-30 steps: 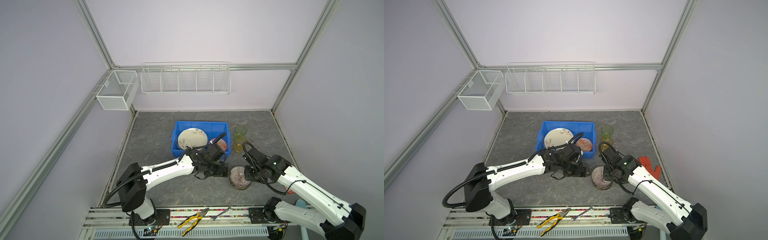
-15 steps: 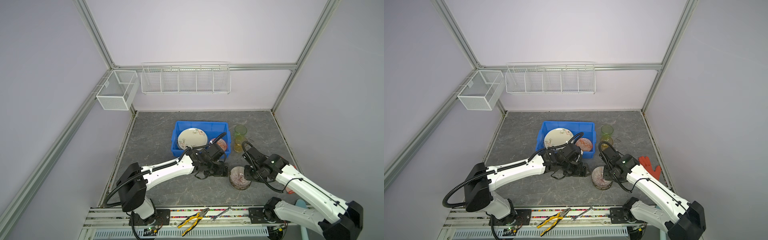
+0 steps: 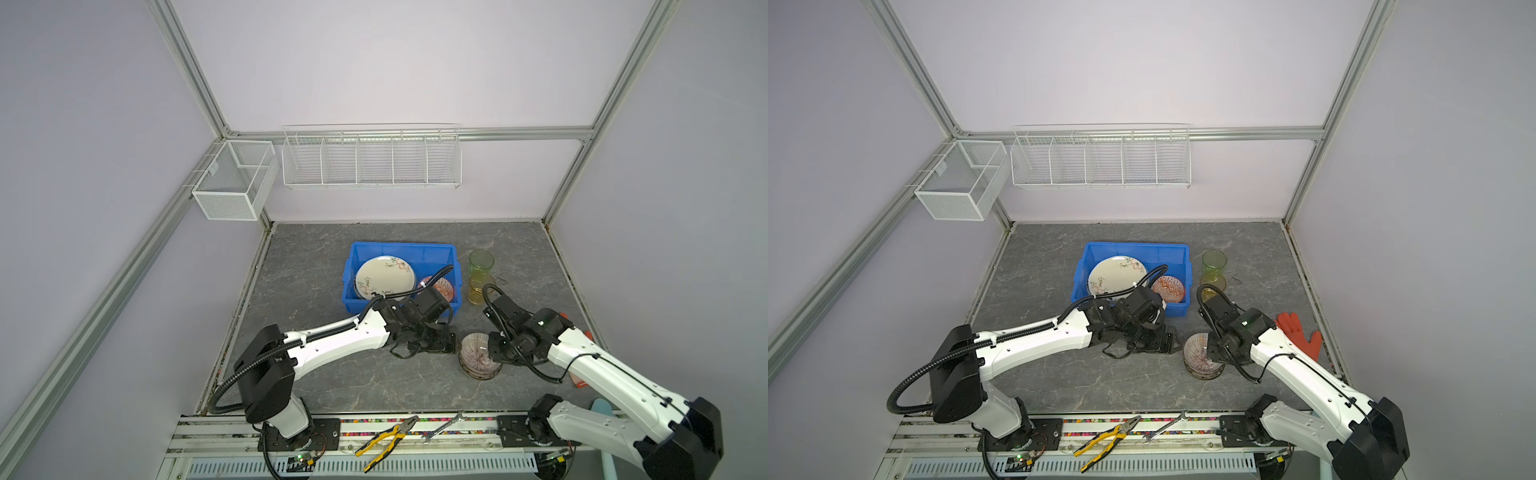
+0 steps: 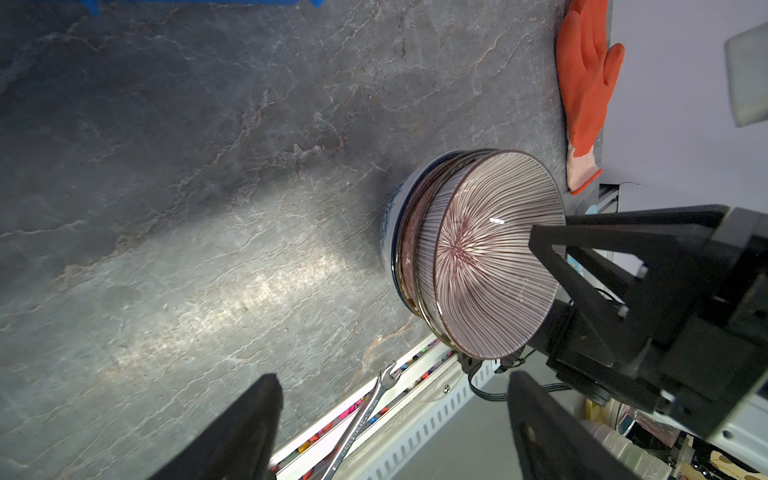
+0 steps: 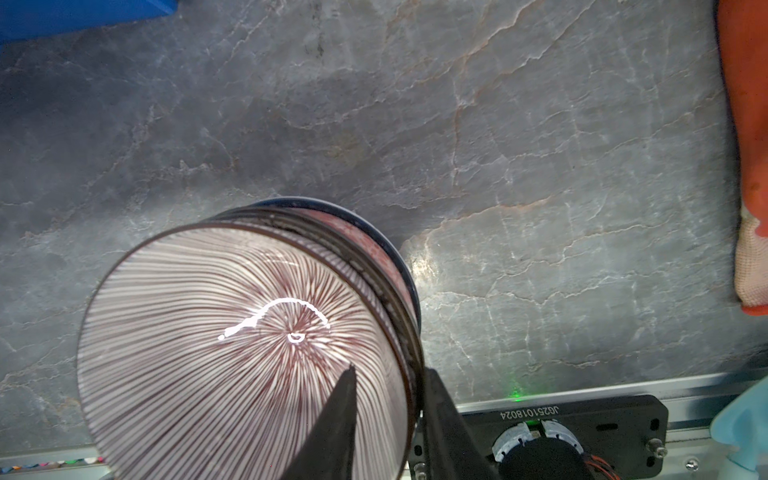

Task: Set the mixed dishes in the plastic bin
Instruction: 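Move the left gripper to the purple striped bowl stack beside the right gripper, then close the left gripper on the striped bowl rim while the right holds the stack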

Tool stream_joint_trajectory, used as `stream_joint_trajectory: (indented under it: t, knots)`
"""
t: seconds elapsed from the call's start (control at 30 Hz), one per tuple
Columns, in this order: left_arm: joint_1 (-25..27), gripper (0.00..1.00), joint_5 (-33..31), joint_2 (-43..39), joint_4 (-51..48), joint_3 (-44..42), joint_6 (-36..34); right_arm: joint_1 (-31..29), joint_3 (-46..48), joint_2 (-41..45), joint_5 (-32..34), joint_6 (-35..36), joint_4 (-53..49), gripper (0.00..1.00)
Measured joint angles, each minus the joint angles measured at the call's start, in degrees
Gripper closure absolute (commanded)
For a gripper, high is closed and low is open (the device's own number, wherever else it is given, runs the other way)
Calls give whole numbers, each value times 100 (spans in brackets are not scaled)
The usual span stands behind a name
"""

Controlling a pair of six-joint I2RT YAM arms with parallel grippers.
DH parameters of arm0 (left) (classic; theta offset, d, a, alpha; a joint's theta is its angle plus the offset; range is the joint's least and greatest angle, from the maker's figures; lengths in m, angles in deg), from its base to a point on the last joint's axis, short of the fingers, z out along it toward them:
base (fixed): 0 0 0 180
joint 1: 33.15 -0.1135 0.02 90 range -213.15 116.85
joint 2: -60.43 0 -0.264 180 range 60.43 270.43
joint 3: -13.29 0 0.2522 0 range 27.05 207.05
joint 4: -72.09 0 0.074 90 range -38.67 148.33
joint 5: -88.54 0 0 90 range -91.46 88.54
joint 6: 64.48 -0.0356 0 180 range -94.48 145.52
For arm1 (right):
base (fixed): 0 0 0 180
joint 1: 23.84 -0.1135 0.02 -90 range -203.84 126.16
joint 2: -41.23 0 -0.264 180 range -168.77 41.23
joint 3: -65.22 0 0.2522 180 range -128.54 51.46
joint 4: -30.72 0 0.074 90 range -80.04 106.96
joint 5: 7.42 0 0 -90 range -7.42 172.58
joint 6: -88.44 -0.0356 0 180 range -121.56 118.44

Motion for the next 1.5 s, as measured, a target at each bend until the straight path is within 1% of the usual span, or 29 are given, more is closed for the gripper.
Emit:
stream_joint_trajectory:
  t: [0.3, 0.77, 1.1, 1.5]
  knots:
    - [0, 15, 0, 2, 2, 0, 0, 28, -2, 0, 11, 76, -20, 82]
    - [0, 15, 0, 22, 17, 0, 2, 28, -140, -2, 7, 164, -149, 91]
    - [0, 15, 2, 37, 20, 0, 4, 22, -446, -2, -20, 229, -284, 92]
    - [0, 15, 4, 116, 24, 0, 4, 26, -446, -33, -31, 267, -282, 94]
